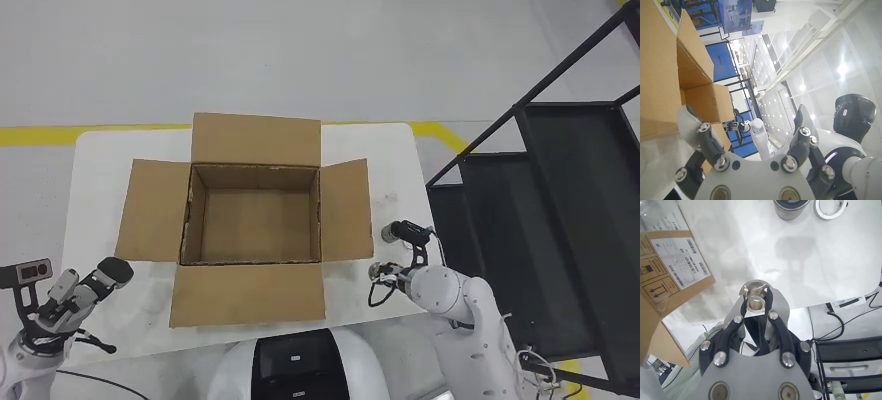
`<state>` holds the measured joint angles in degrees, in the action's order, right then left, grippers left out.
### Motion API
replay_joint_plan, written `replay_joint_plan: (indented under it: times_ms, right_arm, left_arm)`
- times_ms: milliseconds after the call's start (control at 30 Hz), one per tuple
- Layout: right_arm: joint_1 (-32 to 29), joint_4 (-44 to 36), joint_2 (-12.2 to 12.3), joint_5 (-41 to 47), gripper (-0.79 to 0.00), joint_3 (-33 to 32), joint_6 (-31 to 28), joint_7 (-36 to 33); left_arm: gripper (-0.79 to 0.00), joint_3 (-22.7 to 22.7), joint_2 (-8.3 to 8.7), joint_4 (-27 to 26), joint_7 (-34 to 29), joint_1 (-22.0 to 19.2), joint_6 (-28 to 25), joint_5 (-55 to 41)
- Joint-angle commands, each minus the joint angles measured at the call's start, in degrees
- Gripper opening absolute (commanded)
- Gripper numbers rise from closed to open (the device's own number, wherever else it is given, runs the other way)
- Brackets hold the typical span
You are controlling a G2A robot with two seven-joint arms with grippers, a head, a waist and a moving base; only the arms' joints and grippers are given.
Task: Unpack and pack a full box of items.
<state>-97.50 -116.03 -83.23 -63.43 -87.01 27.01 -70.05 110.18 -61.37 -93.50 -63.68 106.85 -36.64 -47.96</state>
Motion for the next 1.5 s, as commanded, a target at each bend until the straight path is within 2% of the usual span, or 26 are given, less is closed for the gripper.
replay_joint_plan:
  times_ms: [0, 333, 667, 1000, 1467]
  right_arm:
    - [0.6, 1.2, 0.0, -0.2, -0.785, 0.5, -0.1, 0.3]
    - [5.2, 7.0, 0.1, -2.3, -0.785, 4.4, 0.9, 3.5]
    - [6.8, 11.3, 0.5, -7.2, -0.785, 4.9, 3.4, 4.7]
    - [8.7, 17.0, 0.0, -5.9, -0.785, 6.6, 6.9, 9.9]
    - [10.1, 20.3, -0.2, -6.1, -0.785, 7.8, 9.8, 15.7]
  left_arm:
    - [0.0, 0.0, 0.0, 0.0, 0.0, 0.0, 0.0, 0.0]
    - [0.0, 0.0, 0.0, 0.0, 0.0, 0.0, 0.0, 0.0]
    - [0.0, 0.0, 0.0, 0.0, 0.0, 0.0, 0.0, 0.0]
    - [0.0, 0.0, 0.0, 0.0, 0.0, 0.0, 0.0, 0.0]
    - [0.0, 0.0, 0.0, 0.0, 0.0, 0.0, 0.0, 0.0]
